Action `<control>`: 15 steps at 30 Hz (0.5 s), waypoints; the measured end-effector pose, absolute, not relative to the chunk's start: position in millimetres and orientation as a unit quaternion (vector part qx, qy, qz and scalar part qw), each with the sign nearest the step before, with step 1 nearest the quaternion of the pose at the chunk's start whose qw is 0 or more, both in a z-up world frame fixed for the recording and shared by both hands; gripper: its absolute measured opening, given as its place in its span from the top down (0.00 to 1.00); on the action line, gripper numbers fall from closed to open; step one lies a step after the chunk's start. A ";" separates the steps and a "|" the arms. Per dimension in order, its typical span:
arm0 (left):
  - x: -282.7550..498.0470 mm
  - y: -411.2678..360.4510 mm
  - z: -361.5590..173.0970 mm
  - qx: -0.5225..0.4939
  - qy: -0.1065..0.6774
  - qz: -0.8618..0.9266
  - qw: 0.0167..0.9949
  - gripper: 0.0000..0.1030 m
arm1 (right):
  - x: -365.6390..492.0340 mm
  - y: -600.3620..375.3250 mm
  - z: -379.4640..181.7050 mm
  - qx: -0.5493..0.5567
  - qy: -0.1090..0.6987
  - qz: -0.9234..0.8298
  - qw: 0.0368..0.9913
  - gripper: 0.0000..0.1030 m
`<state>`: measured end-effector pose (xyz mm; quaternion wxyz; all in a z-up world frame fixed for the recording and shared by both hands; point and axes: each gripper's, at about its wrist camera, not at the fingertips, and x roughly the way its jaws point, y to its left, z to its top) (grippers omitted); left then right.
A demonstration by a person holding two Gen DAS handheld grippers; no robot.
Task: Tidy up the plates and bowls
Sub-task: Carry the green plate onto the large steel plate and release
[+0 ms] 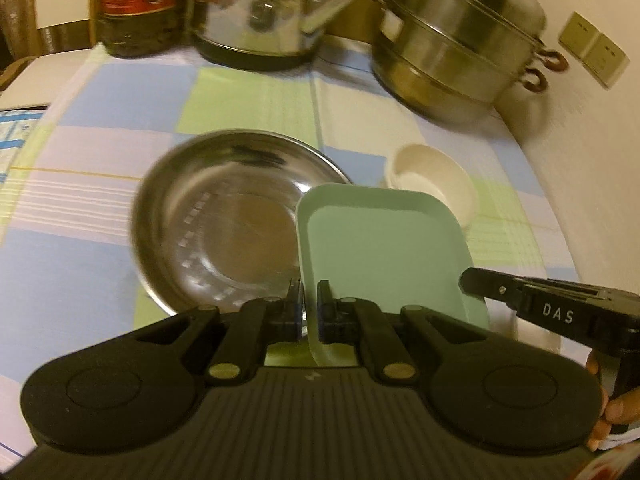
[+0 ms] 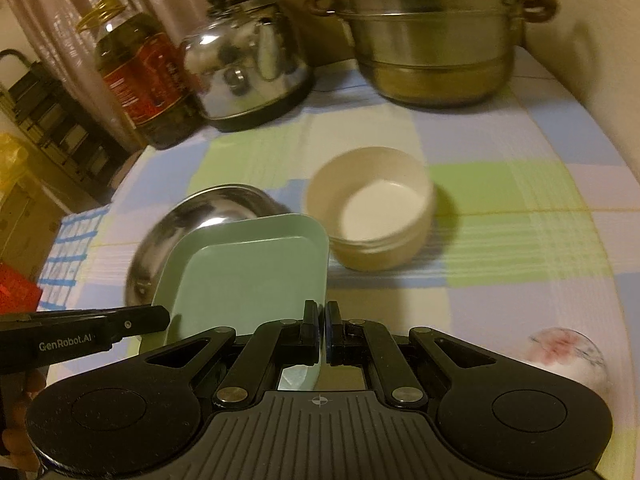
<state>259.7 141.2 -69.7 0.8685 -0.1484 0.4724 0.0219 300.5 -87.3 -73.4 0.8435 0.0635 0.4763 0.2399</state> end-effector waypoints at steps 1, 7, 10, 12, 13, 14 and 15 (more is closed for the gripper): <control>259.8 146.6 -69.8 -0.149 0.471 0.026 0.869 0.95 | 301.7 -81.1 -74.1 0.062 0.476 0.243 0.843 0.97; 264.2 178.5 -73.4 -0.155 0.467 0.048 0.869 0.95 | 313.2 -46.7 -80.3 0.061 0.479 0.257 0.837 0.97; 267.1 191.4 -77.4 -0.155 0.468 0.056 0.868 0.95 | 319.0 -31.5 -84.5 0.058 0.481 0.261 0.835 0.97; 270.0 197.9 -80.7 -0.156 0.469 0.058 0.867 0.95 | 321.8 -22.6 -88.3 0.053 0.481 0.263 0.835 0.97; 271.0 201.5 -82.8 -0.157 0.471 0.060 0.866 0.95 | 323.5 -18.4 -90.6 0.051 0.483 0.262 0.834 0.96; 272.3 204.1 -84.8 -0.157 0.472 0.061 0.865 0.95 | 324.8 -16.0 -92.9 0.050 0.485 0.262 0.833 0.96; 273.6 206.7 -87.0 -0.156 0.474 0.061 0.864 0.95 | 326.8 -12.4 -95.9 0.049 0.487 0.261 0.832 0.96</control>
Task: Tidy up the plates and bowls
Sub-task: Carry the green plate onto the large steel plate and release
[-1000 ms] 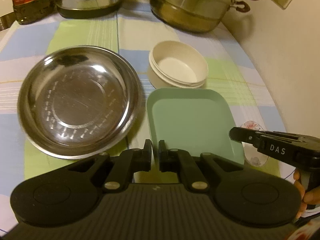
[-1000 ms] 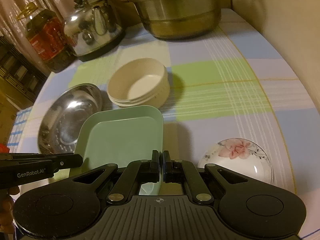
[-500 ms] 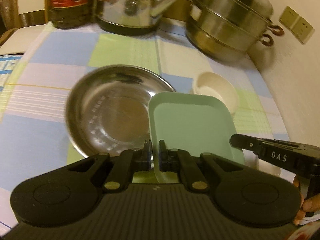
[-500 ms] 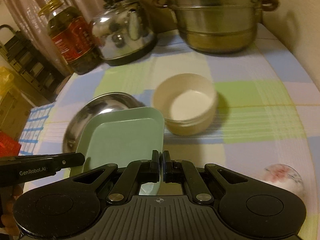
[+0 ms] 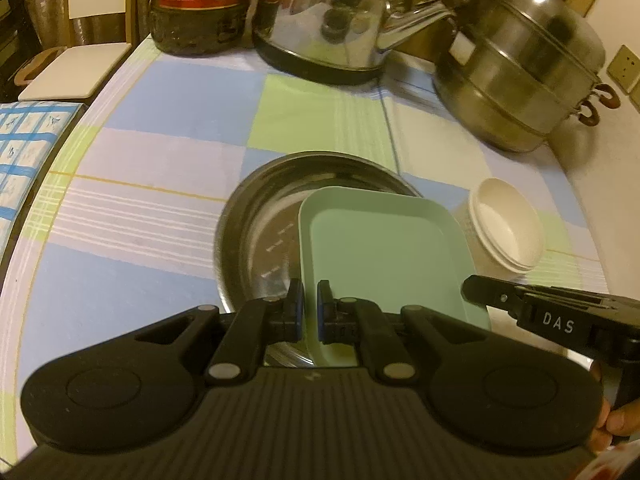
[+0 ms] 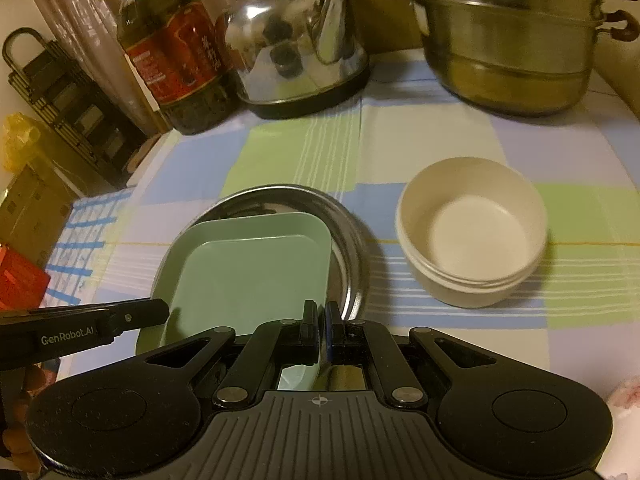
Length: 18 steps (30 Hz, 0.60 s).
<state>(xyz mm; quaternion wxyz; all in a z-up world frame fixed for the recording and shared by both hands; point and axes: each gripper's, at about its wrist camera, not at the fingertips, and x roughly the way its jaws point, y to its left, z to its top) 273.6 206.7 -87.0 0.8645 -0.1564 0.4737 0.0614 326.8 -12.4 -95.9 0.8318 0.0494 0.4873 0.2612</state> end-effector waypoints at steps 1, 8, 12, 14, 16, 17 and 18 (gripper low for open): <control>275.3 209.4 -89.6 -0.157 0.476 0.062 0.863 0.95 | 328.1 -9.8 -97.8 0.049 0.490 0.260 0.831 0.96; 286.1 219.9 -103.4 -0.158 0.488 0.059 0.856 0.95 | 337.7 3.2 -113.1 0.044 0.504 0.250 0.826 0.96; 292.1 225.5 -110.9 -0.160 0.495 0.057 0.852 0.95 | 342.9 7.7 -119.5 0.043 0.509 0.245 0.824 0.96; 294.3 227.4 -114.6 -0.159 0.499 0.056 0.850 0.95 | 345.4 10.4 -122.5 0.041 0.511 0.244 0.823 0.96; 296.9 228.8 -118.2 -0.160 0.503 0.056 0.848 0.95 | 347.1 13.0 -126.0 0.038 0.514 0.242 0.822 0.96; 297.7 229.5 -119.7 -0.160 0.504 0.055 0.847 0.95 | 347.7 14.2 -127.3 0.038 0.516 0.241 0.821 0.96; 298.4 230.2 -120.6 -0.161 0.505 0.055 0.846 0.95 | 348.4 14.7 -128.7 0.038 0.517 0.240 0.821 0.96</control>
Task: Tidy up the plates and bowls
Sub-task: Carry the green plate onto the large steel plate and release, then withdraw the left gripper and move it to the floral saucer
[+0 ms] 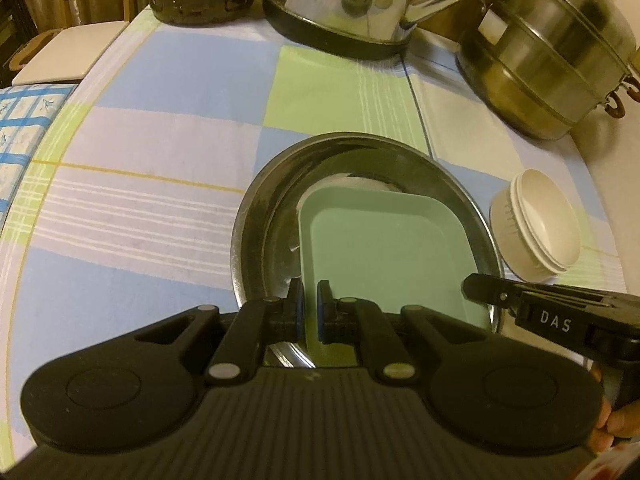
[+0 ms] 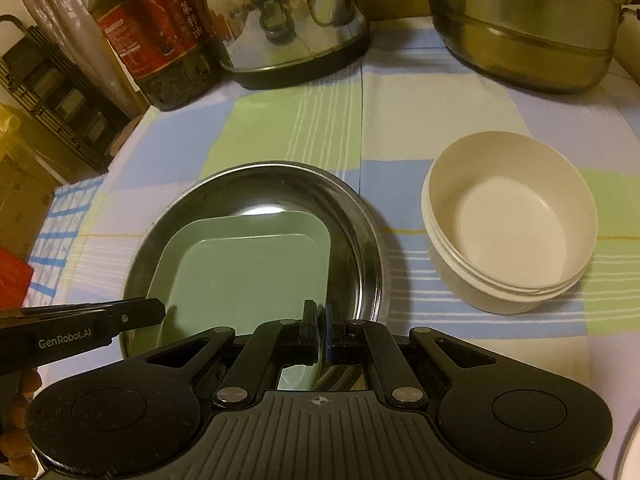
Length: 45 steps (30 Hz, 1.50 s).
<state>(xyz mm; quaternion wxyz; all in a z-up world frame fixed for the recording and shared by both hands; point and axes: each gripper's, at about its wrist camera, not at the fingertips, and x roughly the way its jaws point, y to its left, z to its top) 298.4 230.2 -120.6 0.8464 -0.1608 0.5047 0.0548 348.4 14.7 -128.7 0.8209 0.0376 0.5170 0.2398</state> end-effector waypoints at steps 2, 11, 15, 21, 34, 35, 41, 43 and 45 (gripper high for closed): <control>299.7 231.5 -122.5 -0.162 0.506 0.055 0.846 0.95 | 349.5 15.7 -130.7 0.038 0.519 0.238 0.820 0.96; 303.9 234.1 -130.5 -0.174 0.514 0.047 0.839 0.94 | 353.1 20.2 -137.1 0.030 0.521 0.228 0.822 0.96; 303.1 235.9 -130.0 -0.173 0.510 0.049 0.841 0.91 | 353.6 20.1 -136.3 0.040 0.518 0.237 0.821 0.96; 303.5 232.5 -123.4 -0.164 0.500 0.044 0.849 0.88 | 351.5 17.2 -128.5 0.049 0.496 0.235 0.834 0.95; 256.9 202.1 -68.8 -0.132 0.453 0.052 0.880 0.87 | 310.3 -28.8 -75.6 0.115 0.454 0.267 0.842 0.49; 249.7 197.8 -63.4 -0.134 0.449 0.050 0.882 0.86 | 305.3 -34.7 -71.1 0.120 0.452 0.270 0.842 0.49; 198.4 158.3 -38.3 -0.140 0.435 0.056 0.888 0.86 | 269.3 -74.3 -44.2 0.130 0.437 0.292 0.841 0.46; 180.9 141.1 -34.6 -0.144 0.432 0.055 0.888 0.86 | 256.1 -91.0 -37.6 0.135 0.435 0.301 0.838 0.45; 169.9 124.8 -34.2 -0.147 0.437 0.055 0.886 0.86 | 243.4 -107.2 -33.5 0.140 0.435 0.306 0.835 0.43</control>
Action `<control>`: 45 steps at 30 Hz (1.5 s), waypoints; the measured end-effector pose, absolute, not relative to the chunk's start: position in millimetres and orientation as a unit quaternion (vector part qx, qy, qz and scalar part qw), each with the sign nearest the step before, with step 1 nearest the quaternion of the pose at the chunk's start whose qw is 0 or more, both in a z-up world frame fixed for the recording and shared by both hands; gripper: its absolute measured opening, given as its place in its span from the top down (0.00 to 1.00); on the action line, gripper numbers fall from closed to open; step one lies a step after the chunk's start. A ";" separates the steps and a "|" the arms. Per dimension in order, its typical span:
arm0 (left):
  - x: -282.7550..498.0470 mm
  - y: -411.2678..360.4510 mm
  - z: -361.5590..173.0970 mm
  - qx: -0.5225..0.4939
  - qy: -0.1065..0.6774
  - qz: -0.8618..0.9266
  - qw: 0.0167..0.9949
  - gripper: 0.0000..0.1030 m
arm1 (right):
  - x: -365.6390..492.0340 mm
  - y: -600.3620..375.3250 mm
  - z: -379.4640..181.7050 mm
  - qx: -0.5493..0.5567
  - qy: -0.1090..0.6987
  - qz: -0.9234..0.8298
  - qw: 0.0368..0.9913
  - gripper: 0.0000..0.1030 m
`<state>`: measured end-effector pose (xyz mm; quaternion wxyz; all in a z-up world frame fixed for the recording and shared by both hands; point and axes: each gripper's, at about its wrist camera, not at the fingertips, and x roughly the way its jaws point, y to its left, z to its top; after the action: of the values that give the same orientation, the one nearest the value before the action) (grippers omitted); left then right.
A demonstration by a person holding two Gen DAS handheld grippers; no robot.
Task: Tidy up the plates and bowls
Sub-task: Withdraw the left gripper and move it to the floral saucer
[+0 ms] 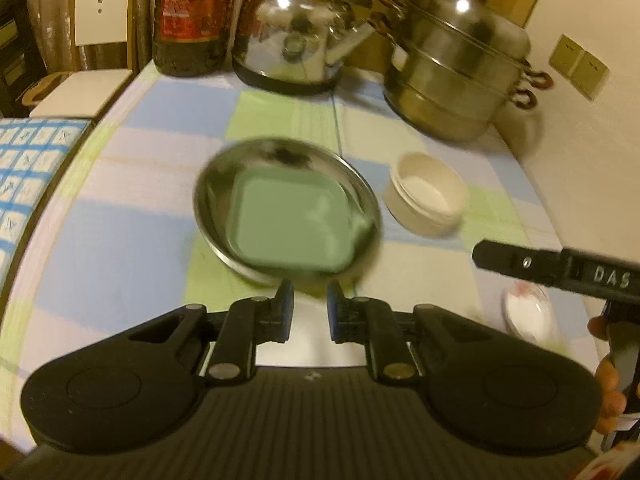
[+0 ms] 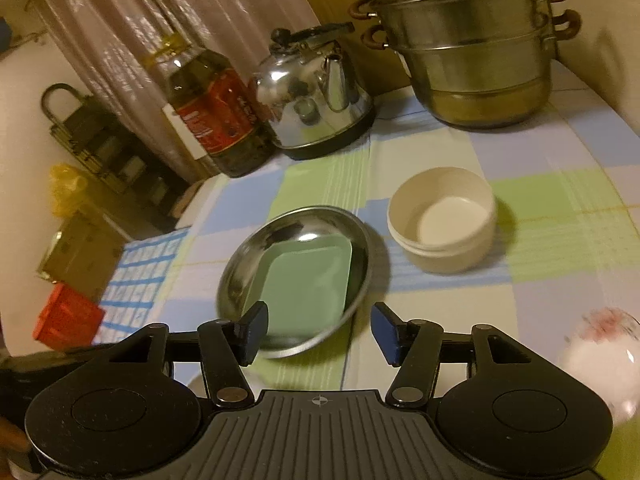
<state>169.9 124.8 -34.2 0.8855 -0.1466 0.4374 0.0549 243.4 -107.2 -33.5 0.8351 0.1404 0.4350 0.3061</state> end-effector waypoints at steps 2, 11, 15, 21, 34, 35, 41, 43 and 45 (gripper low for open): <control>156.1 106.3 -34.3 -0.149 0.441 0.055 0.883 0.86 | 229.3 -123.6 -30.9 0.140 0.438 0.307 0.833 0.41; 102.6 30.8 -38.0 -0.152 0.448 0.052 0.880 0.86 | 173.8 -189.2 -29.1 0.114 0.449 0.303 0.833 0.33; 88.7 1.1 -40.1 -0.149 0.452 0.040 0.879 0.86 | 156.4 -214.5 -33.7 0.103 0.456 0.292 0.834 0.31; 82.4 -39.1 -42.8 -0.140 0.454 0.016 0.880 0.86 | 137.6 -249.6 -38.1 0.100 0.455 0.272 0.842 0.30; 84.4 -92.1 -47.2 -0.118 0.458 -0.018 0.881 0.83 | 132.7 -299.0 -53.5 0.060 0.475 0.213 0.852 0.30; 87.4 -95.0 -47.5 -0.115 0.457 -0.021 0.882 0.83 | 133.7 -301.7 -54.8 0.060 0.475 0.207 0.853 0.30; 108.5 -109.7 -52.6 -0.102 0.454 -0.041 0.884 0.83 | 144.3 -316.9 -61.5 0.071 0.478 0.184 0.856 0.30; 116.3 -114.2 -55.4 -0.098 0.456 -0.049 0.883 0.83 | 148.9 -321.5 -63.7 0.077 0.478 0.177 0.857 0.30; 122.7 -118.4 -56.9 -0.095 0.456 -0.055 0.883 0.83 | 153.7 -324.8 -65.6 0.079 0.477 0.170 0.859 0.30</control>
<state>122.7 -118.4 -56.9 0.8833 -0.0949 0.4558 -0.0554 153.7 -324.8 -65.6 0.8587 0.0788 0.4771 0.1699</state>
